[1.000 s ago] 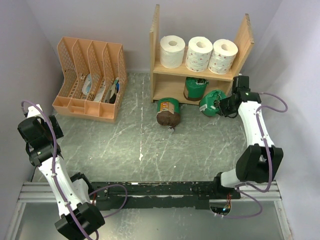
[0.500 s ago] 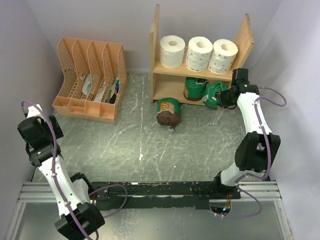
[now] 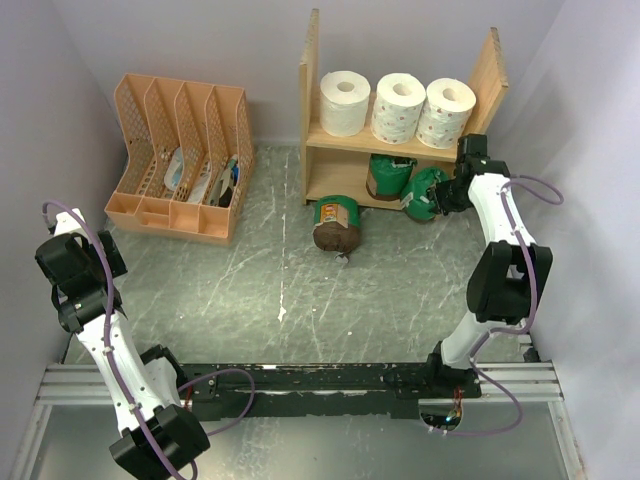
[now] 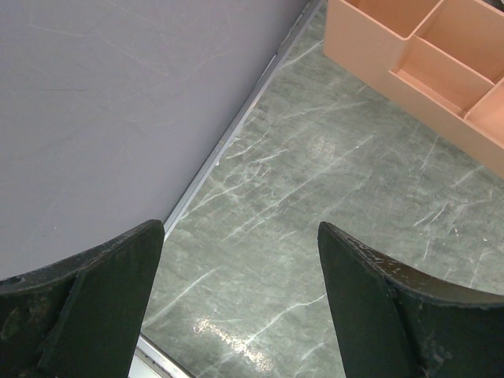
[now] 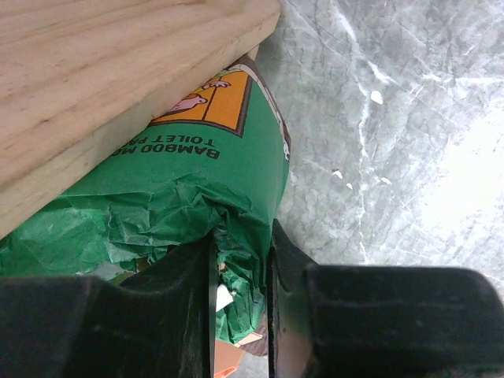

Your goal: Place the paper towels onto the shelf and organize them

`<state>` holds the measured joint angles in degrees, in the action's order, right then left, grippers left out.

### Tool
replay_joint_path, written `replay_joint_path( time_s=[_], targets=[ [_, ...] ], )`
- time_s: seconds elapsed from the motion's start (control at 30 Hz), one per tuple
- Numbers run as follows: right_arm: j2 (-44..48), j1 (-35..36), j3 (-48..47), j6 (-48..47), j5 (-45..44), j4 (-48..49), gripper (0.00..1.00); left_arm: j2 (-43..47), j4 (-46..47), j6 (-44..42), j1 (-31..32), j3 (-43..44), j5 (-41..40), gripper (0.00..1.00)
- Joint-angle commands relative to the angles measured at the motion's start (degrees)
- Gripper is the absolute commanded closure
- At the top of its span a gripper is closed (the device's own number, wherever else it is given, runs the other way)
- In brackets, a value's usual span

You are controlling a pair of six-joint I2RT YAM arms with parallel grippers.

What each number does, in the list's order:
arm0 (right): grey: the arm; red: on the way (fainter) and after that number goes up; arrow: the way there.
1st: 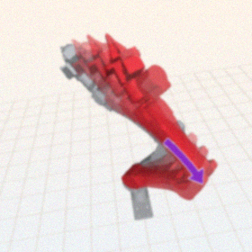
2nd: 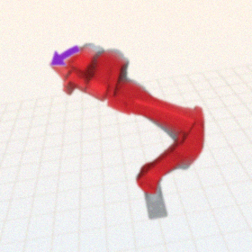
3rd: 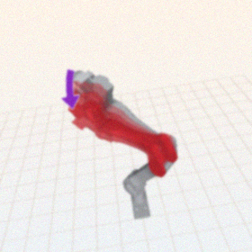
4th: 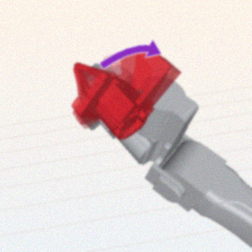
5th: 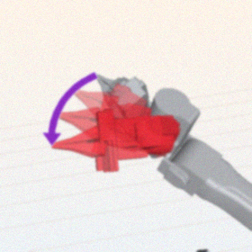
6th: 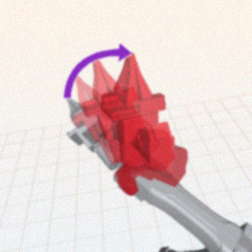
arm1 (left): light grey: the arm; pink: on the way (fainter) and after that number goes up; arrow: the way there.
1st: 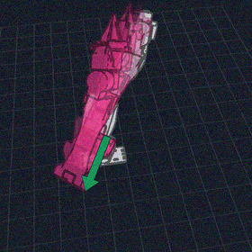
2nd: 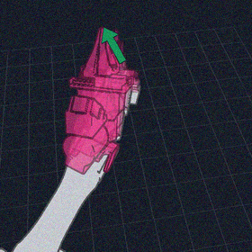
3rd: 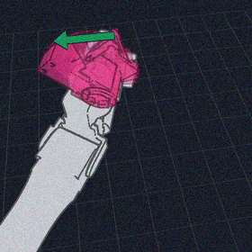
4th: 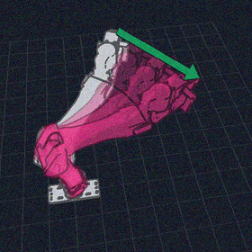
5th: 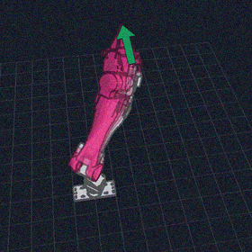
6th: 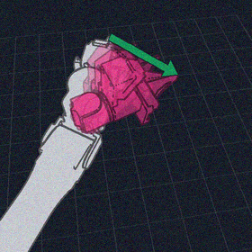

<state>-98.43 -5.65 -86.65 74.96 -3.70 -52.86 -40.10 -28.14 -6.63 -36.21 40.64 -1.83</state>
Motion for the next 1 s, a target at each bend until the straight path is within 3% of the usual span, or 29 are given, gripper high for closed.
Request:
replay_joint_path(
  time_s=[0.0, 0.53, 0.9, 0.97],
  targets=[
    [-1.21, -0.77, -4.04, 2.41, -6.14, 1.31, 1.00, 0.33, 0.34, -0.13, -0.65, 0.78, 0.46, 0.08],
    [-5.10, -1.30, -8.81, 3.90, -6.00, 1.27, 1.00, 0.13, 0.39, -0.13, -0.65, 0.83, 0.38, 0.08],
    [-1.60, -1.29, -2.85, 7.58, -1.98, 10.58, 1.00, 0.18, 0.46, -0.04, -0.64, 0.89, 0.20, 0.08],
    [-0.91, -1.29, -1.61, 8.45, -1.17, 12.17, 0.96, 0.11, 0.46, -0.11, -0.66, 0.85, 0.25, 0.08]
  ],
)
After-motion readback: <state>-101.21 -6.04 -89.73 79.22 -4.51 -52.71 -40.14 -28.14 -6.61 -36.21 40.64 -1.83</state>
